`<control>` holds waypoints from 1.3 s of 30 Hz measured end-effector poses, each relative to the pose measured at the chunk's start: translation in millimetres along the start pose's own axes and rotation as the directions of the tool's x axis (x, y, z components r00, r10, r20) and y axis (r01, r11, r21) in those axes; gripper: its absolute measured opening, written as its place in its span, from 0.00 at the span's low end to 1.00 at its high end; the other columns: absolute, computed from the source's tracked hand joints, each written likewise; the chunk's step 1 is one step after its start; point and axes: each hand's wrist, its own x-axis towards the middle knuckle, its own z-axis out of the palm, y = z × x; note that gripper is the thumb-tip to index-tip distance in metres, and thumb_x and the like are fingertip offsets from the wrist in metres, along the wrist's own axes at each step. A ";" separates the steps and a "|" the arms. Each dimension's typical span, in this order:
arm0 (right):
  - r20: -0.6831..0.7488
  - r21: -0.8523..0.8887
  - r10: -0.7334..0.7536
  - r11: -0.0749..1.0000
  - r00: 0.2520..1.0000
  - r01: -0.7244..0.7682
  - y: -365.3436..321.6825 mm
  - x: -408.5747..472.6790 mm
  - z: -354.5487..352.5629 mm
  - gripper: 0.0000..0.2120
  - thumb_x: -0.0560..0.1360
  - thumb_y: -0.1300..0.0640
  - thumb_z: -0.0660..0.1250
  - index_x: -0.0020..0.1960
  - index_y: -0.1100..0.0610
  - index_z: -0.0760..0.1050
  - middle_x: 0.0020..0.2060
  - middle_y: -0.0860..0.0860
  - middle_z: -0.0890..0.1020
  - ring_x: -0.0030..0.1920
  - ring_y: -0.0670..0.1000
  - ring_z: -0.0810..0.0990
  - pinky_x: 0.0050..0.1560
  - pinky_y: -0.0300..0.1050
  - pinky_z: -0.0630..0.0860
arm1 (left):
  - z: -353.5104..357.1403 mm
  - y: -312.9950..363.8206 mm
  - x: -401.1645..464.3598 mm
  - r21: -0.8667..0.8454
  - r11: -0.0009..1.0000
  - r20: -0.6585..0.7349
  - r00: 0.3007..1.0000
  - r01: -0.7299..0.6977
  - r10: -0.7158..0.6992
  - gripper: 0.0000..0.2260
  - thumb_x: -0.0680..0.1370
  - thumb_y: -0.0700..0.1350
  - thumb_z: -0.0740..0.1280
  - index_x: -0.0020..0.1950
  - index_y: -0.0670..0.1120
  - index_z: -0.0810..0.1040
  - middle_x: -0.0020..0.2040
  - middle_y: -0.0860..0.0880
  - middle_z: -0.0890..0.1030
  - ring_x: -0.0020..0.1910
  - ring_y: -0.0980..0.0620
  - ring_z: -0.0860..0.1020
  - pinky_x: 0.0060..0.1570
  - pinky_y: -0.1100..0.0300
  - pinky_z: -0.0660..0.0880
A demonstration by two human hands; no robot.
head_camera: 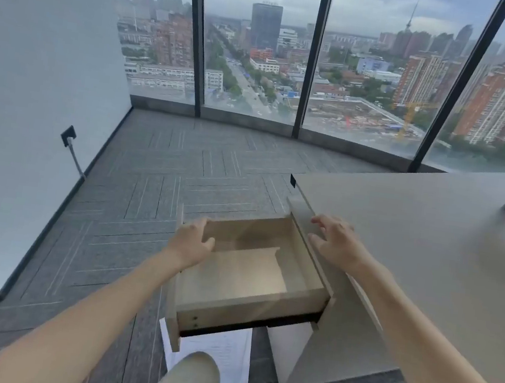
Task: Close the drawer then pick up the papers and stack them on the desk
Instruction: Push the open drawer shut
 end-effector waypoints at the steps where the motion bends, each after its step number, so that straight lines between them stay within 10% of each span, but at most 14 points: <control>1: -0.009 -0.032 -0.017 0.999 1.000 0.017 4.8 7.9 2.1 0.20 0.77 0.52 0.66 0.67 0.56 0.73 0.61 0.57 0.78 0.62 0.59 0.77 0.64 0.52 0.72 | 1.6 -3.4 1.0 -0.005 0.999 -0.006 0.999 0.040 -0.040 0.22 0.78 0.43 0.64 0.71 0.41 0.68 0.64 0.41 0.77 0.61 0.43 0.76 0.54 0.57 0.71; 8: -0.061 -0.276 0.006 0.961 0.998 -0.022 26.9 53.3 16.8 0.20 0.76 0.50 0.64 0.67 0.53 0.71 0.65 0.58 0.74 0.69 0.63 0.69 0.73 0.64 0.58 | 23.4 -44.3 17.5 -0.210 0.895 -0.085 0.904 0.395 -0.419 0.25 0.82 0.53 0.55 0.76 0.40 0.61 0.72 0.39 0.69 0.71 0.40 0.68 0.67 0.47 0.64; 11: -0.073 -0.291 0.055 0.954 0.996 -0.074 34.7 61.8 22.7 0.21 0.75 0.48 0.63 0.67 0.50 0.69 0.67 0.59 0.71 0.72 0.64 0.64 0.73 0.71 0.51 | 33.2 -63.9 28.4 -0.560 0.549 0.137 0.723 0.620 -0.677 0.29 0.82 0.58 0.48 0.71 0.38 0.69 0.67 0.38 0.75 0.66 0.39 0.73 0.63 0.47 0.71; 14: -0.092 -0.292 0.054 0.953 0.994 -0.079 37.6 64.7 25.2 0.23 0.76 0.47 0.62 0.70 0.50 0.68 0.70 0.59 0.70 0.74 0.62 0.62 0.74 0.70 0.50 | 44.3 -82.5 32.8 -0.728 0.257 0.301 0.633 0.635 -0.713 0.24 0.82 0.56 0.53 0.52 0.39 0.79 0.45 0.39 0.80 0.45 0.40 0.81 0.38 0.53 0.77; 19: -0.115 -0.278 0.060 0.956 0.992 -0.091 36.4 67.0 26.6 0.21 0.76 0.47 0.62 0.68 0.50 0.70 0.70 0.59 0.70 0.74 0.63 0.62 0.74 0.70 0.51 | 52.3 -93.7 41.4 -0.672 0.338 0.296 0.658 0.659 -0.692 0.11 0.79 0.39 0.59 0.49 0.38 0.81 0.36 0.39 0.80 0.32 0.44 0.77 0.36 0.50 0.78; 32: -0.105 -0.212 0.090 0.971 0.990 -0.111 33.1 61.3 21.8 0.23 0.77 0.45 0.63 0.70 0.50 0.69 0.73 0.59 0.67 0.77 0.62 0.58 0.76 0.68 0.48 | 100.2 -19.3 60.7 -0.731 0.333 0.348 0.746 0.595 -0.568 0.08 0.81 0.39 0.59 0.51 0.40 0.77 0.37 0.43 0.82 0.31 0.44 0.80 0.25 0.58 0.77; 39: -0.110 -0.168 0.099 0.979 0.989 -0.117 33.2 61.8 22.2 0.23 0.78 0.45 0.60 0.72 0.49 0.68 0.75 0.58 0.65 0.78 0.61 0.56 0.77 0.66 0.46 | 139.9 29.3 78.3 -0.753 0.318 0.397 0.784 0.576 -0.477 0.09 0.83 0.43 0.58 0.57 0.38 0.72 0.44 0.43 0.82 0.38 0.43 0.82 0.39 0.49 0.82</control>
